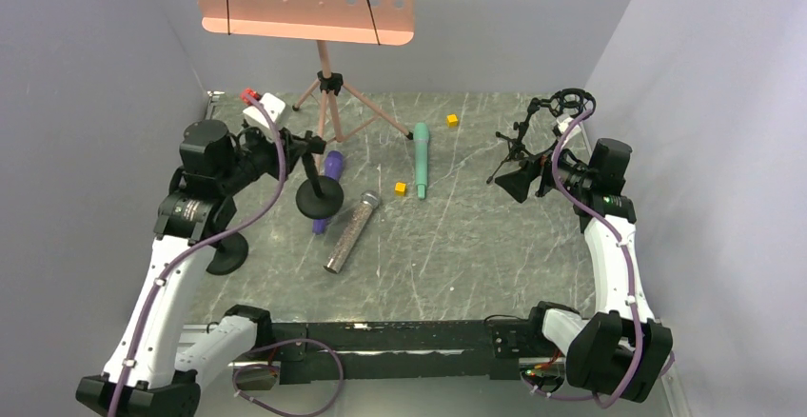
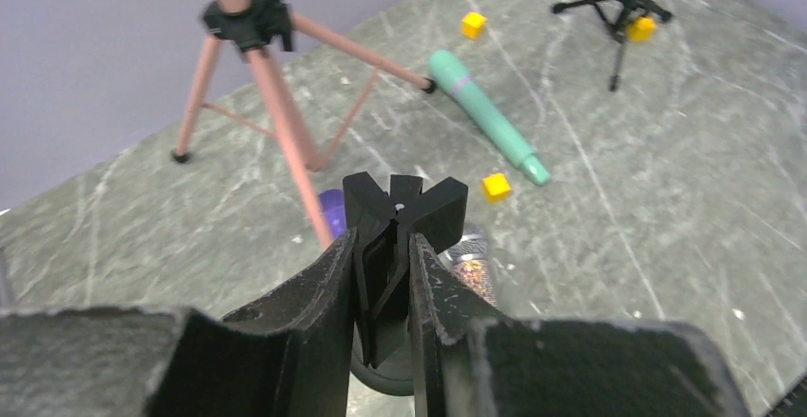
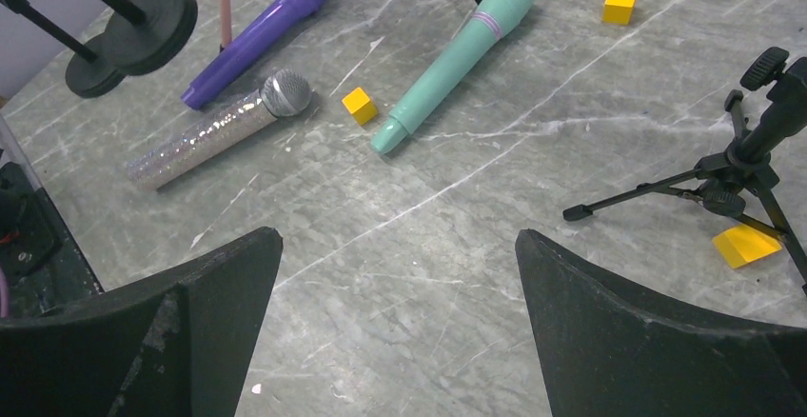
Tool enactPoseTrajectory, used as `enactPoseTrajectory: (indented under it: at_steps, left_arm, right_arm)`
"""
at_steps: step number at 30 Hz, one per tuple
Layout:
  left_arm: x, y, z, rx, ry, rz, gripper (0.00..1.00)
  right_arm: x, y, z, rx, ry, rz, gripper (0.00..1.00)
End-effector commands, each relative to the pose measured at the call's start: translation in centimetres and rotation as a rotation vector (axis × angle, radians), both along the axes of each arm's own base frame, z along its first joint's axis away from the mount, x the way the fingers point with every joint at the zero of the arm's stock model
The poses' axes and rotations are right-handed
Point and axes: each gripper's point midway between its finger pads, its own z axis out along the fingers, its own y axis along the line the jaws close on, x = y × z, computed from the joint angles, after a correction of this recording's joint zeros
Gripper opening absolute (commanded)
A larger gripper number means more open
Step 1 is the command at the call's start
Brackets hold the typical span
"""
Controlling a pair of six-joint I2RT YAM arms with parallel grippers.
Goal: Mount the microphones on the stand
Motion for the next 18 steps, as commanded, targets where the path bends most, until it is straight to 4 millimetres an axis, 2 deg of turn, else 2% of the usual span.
enactPoseTrajectory:
  at_steps: [1,8,13,15,18]
  left_arm:
    - [-1.9,-4.9,3.3,-0.093,-0.062,-0.201,0.0]
    - [-3.8,-15.3,2.2,-0.134,-0.036,-0.455,0.0]
    - [-4.5,-22.8,0.8,-0.079,-0.067,-0.602,0.0]
    - [-4.6,-25.4,-0.3,-0.052,-0.08,-0.65,0.0]
    - [-4.3,-27.9,-1.6,-0.056,-0.081,-0.689,0.0]
  right_arm:
    - [0.5,-0.2,1.1,-0.03,-0.057,0.019,1.0]
    - [-1.9,2.5,0.0,-0.037,-0.127,0.241,1.0]
    - [-3.0,3.0,-0.1,-0.106,-0.223,0.305,1.0]
    - [-3.3,2.9,-0.1,-0.141,-0.254,0.328,1.0]
    - [-3.7,2.8,0.0,-0.157,-0.27,0.343,1.0]
